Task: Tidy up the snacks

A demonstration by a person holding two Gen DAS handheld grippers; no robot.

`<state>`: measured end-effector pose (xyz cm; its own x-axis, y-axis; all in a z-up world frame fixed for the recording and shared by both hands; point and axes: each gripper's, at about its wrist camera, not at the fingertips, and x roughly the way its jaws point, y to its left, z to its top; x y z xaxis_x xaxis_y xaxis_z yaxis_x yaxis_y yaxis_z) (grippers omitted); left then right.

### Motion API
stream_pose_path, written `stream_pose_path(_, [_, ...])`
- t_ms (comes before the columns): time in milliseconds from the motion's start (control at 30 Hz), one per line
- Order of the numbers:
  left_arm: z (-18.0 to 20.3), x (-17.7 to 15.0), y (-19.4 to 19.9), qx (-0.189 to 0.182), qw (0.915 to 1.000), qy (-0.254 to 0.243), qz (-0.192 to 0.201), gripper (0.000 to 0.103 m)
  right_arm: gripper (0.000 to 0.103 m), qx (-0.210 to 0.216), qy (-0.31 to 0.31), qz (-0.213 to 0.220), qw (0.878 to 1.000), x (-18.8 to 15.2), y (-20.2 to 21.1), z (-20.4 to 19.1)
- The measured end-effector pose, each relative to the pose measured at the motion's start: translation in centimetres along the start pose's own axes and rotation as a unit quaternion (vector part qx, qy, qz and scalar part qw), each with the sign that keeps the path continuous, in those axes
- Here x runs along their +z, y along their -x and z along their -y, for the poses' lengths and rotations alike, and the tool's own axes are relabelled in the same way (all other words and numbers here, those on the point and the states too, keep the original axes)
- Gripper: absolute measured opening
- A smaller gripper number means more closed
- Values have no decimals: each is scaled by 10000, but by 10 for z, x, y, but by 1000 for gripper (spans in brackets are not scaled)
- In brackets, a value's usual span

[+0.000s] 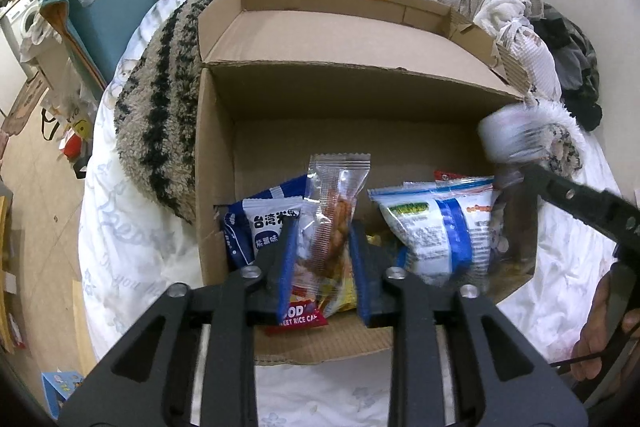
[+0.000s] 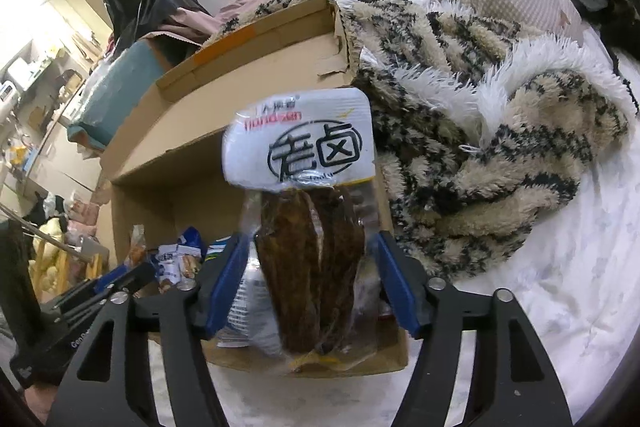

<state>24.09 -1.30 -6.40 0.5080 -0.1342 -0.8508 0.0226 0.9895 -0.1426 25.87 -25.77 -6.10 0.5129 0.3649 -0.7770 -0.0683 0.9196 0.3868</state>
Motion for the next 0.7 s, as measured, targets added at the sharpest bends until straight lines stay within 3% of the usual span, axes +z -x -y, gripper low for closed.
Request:
stream_pose_path(67, [0,-1,3,-17,10000,12,57,52,91,121,-26,100,9999,2,4,-1])
stream_pose_path(133, [0,-1,7,11,9999,11,130,78,97,184,0,270,9995,2,10,-3])
stream_pose_path(200, [-1,-2,9,-35,9998,35,185,86,97,109,125,344,9993,2,13,-7])
stream_pose_path(367, [-2,-4,13,14,9997,51,257,86,97,160,198,323,9992,2,14,-11])
stream_pose_path(700, [-16,-11,65,282,9943,88,1028,86,97,170,341,657,9971,-12,54,-27])
